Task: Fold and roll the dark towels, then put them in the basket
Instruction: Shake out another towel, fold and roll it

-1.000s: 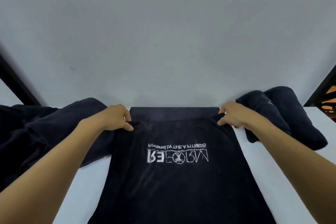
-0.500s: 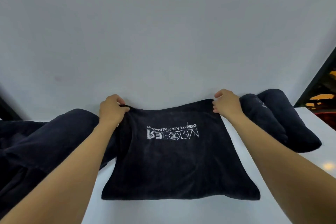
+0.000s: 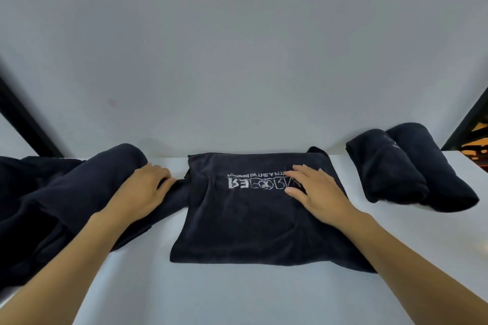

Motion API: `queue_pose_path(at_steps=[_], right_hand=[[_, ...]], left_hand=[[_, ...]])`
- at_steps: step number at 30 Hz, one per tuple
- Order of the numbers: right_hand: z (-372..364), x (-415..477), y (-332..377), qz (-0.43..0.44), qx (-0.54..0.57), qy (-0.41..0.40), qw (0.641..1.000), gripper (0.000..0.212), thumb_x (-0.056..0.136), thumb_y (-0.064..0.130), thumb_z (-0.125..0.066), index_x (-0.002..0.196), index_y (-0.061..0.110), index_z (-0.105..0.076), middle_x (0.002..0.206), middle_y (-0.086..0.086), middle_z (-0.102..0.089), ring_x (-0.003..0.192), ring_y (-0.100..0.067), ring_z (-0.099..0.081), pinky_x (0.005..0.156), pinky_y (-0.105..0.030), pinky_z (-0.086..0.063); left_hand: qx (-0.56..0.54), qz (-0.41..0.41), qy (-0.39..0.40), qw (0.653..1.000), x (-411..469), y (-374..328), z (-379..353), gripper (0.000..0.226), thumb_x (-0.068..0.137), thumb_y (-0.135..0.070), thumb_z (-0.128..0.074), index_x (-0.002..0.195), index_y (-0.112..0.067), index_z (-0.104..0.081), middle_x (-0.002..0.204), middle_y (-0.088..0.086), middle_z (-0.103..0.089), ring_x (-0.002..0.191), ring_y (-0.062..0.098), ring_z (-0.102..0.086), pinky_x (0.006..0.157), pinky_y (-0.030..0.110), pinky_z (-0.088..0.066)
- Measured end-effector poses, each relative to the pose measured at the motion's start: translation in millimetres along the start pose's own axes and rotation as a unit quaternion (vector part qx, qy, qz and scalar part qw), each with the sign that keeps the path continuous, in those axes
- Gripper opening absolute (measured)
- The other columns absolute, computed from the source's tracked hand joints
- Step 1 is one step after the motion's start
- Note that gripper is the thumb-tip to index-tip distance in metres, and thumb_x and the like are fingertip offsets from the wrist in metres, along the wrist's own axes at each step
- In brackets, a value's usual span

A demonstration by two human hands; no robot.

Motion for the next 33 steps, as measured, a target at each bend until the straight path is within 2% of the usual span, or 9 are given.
queue_pose_path(at_steps=[6, 10, 13, 17, 23, 25, 27, 28, 33], right_hand=[[2.8, -0.2, -3.6, 0.003, -0.002, 0.000, 1.000, 0.047, 0.101, 0.045, -0.039, 0.146, 0.031, -0.040, 0.157, 0.007, -0.030, 0.148, -0.011, -0.019, 0.122, -0.036, -0.011], [2.0, -1.0, -2.8, 0.001, -0.009, 0.001, 1.000, 0.047, 0.102, 0.045, -0.038, 0.146, 0.030, -0.040, 0.157, 0.007, -0.031, 0.148, -0.012, -0.019, 0.122, -0.036, -0.012], [2.3, -0.9, -1.6, -0.002, -0.003, 0.001, 1.000, 0.047, 0.102, 0.044, -0.039, 0.146, 0.029, -0.039, 0.157, 0.006, -0.031, 0.148, -0.013, -0.020, 0.122, -0.036, -0.012], [5.0, -12.6, 4.8, 0.005, 0.016, -0.007, 1.000, 0.047, 0.102, 0.039, -0.043, 0.147, 0.030, -0.038, 0.157, 0.006, -0.031, 0.147, -0.013, -0.021, 0.122, -0.037, -0.012], [19.7, -43.9, -13.2, -0.091, -0.056, -0.074, 0.992, 0.052, 0.099, 0.047, -0.043, 0.144, 0.022, -0.041, 0.152, -0.001, -0.038, 0.138, -0.023, -0.037, 0.112, -0.042, -0.031], [31.9, -45.7, -26.7, -0.182, -0.087, -0.092, 0.975, 0.056, 0.097, 0.049, -0.046, 0.142, 0.016, -0.039, 0.140, -0.009, -0.048, 0.128, -0.030, -0.044, 0.102, -0.046, -0.039], [37.3, -43.0, -32.6, -0.231, -0.059, -0.079, 0.968, 0.057, 0.095, 0.047, -0.052, 0.136, 0.010, -0.041, 0.127, -0.015, -0.053, 0.118, -0.034, -0.048, 0.092, -0.044, -0.043], [38.5, -41.1, -33.7, -0.247, -0.027, -0.074, 0.966, 0.055, 0.094, 0.046, -0.056, 0.130, 0.007, -0.044, 0.121, -0.016, -0.054, 0.112, -0.034, -0.052, 0.086, -0.041, -0.045], [38.6, -31.9, -43.6, -0.297, 0.060, -0.032, 0.952, 0.037, 0.093, 0.036, -0.062, 0.074, 0.009, -0.046, 0.077, -0.005, -0.054, 0.068, -0.021, -0.051, 0.063, -0.032, -0.039]], left_hand=[[0.066, 0.008, 0.025, 0.997, -13.8, 29.1, 13.1, 0.019, 0.088, -0.024, -0.058, 0.070, -0.024, -0.053, 0.071, -0.009, -0.055, 0.069, 0.006, -0.049, 0.061, 0.024, -0.035], [0.074, 0.048, -0.006, 0.996, -15.3, 20.6, 17.9, 0.015, 0.088, -0.027, -0.055, 0.074, -0.022, -0.058, 0.076, -0.008, -0.058, 0.074, 0.016, -0.055, 0.066, 0.030, -0.043], [-0.012, -0.029, -0.053, 0.998, -22.3, -40.2, 18.6, 0.026, 0.087, -0.053, -0.053, 0.087, -0.030, -0.064, 0.089, -0.014, -0.060, 0.088, 0.012, -0.055, 0.076, 0.032, -0.046], [-0.057, -0.081, 0.090, 0.991, -45.5, -104.3, -23.9, 0.069, 0.076, -0.084, -0.030, 0.124, -0.040, -0.053, 0.123, -0.024, -0.050, 0.112, 0.002, -0.047, 0.094, 0.027, -0.044], [-0.176, 0.176, -0.038, 0.968, -30.2, -61.3, -14.6, 0.056, 0.086, -0.038, -0.068, 0.134, -0.019, -0.049, 0.122, 0.007, -0.056, 0.104, 0.021, -0.058, 0.093, 0.030, -0.044], [-0.205, 0.251, 0.004, 0.946, -18.9, -56.0, -21.6, 0.049, 0.084, -0.034, -0.072, 0.125, -0.015, -0.053, 0.106, 0.005, -0.063, 0.104, 0.027, -0.060, 0.093, 0.035, -0.046], [-0.245, 0.275, 0.023, 0.929, -10.7, -57.1, -27.5, 0.024, 0.082, -0.030, -0.075, 0.080, -0.017, -0.055, 0.074, 0.000, -0.056, 0.077, 0.025, -0.059, 0.077, 0.036, -0.049], [-0.272, 0.288, 0.027, 0.918, -7.7, -57.1, -29.8, 0.036, 0.081, -0.027, -0.075, 0.065, -0.016, -0.045, 0.062, 0.000, -0.048, 0.063, 0.022, -0.051, 0.067, 0.034, -0.045], [-0.335, 0.316, -0.022, 0.887, 9.4, -49.1, -28.8, 0.022, 0.087, -0.018, -0.062, 0.071, -0.009, -0.050, 0.074, 0.010, -0.051, 0.072, 0.024, -0.048, 0.066, 0.036, -0.042]])
Point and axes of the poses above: each hand's wrist, its own x-axis towards the middle knuckle, its own z-axis out of the back of the hand, y = z × x, the point moved 8 cm from there along x, towards the middle knuckle
